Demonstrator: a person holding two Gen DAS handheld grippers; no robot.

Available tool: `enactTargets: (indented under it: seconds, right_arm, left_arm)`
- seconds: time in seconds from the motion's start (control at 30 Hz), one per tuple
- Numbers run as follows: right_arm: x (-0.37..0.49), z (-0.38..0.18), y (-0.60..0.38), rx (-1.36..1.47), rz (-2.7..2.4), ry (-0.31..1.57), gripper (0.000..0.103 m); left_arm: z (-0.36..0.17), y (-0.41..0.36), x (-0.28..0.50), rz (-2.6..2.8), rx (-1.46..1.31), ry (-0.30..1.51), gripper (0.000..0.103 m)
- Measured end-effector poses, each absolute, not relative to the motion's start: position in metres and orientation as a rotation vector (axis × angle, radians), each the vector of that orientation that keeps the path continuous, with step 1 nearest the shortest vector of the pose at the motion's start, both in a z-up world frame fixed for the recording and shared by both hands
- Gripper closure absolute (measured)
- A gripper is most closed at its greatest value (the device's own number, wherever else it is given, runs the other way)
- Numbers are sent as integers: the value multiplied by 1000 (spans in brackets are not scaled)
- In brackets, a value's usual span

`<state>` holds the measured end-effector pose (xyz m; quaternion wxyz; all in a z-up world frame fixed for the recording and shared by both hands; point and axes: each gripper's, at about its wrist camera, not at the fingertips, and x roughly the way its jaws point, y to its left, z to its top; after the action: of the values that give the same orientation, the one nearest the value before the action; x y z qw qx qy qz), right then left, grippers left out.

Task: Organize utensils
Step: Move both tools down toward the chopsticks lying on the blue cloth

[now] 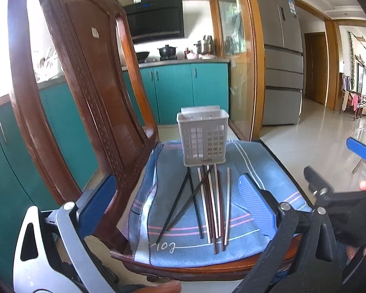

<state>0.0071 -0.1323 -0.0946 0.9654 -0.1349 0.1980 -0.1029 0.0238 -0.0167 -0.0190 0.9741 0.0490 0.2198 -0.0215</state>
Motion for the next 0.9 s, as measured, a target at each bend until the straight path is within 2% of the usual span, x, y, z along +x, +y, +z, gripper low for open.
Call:
enactTargets:
  seconds: [0.1,0.27,0.37,0.47,0.53,0.6,0.7,0.83,0.9]
  right_arm:
    - [21,-113,-122,-381,-218,460,3]
    - [58,-150,-147,-257,-201,674,4]
    - [75,-165,-162,-197,-205,753,15]
    - [88,-175,-170,-156,-192,793,35]
    - [98,-180,-177,-83,-146,843,65]
    - [113,-189,-185,33,-85,913,82]
    - [128,-193,-180,25,-63,922,83]
    - [155,-196,-159,29,28,958,83]
    - [174,-203,-146,49,86,1008,83]
  left_arm:
    - [-28,-17,34,-46,93,481,3]
    - [-44,-14,54,-47,84,543,3]
    - [-52,-11,68,-40,86,576,3]
    - [-59,-10,86,-37,95,598,3]
    - [-60,-11,97,-43,108,605,3]
    - [-61,-13,106,-61,121,607,3]
    - [-64,-19,132,-91,153,627,5]
    - [-66,-30,176,-121,228,654,24]
    - [-68,-31,198,-118,235,671,29]
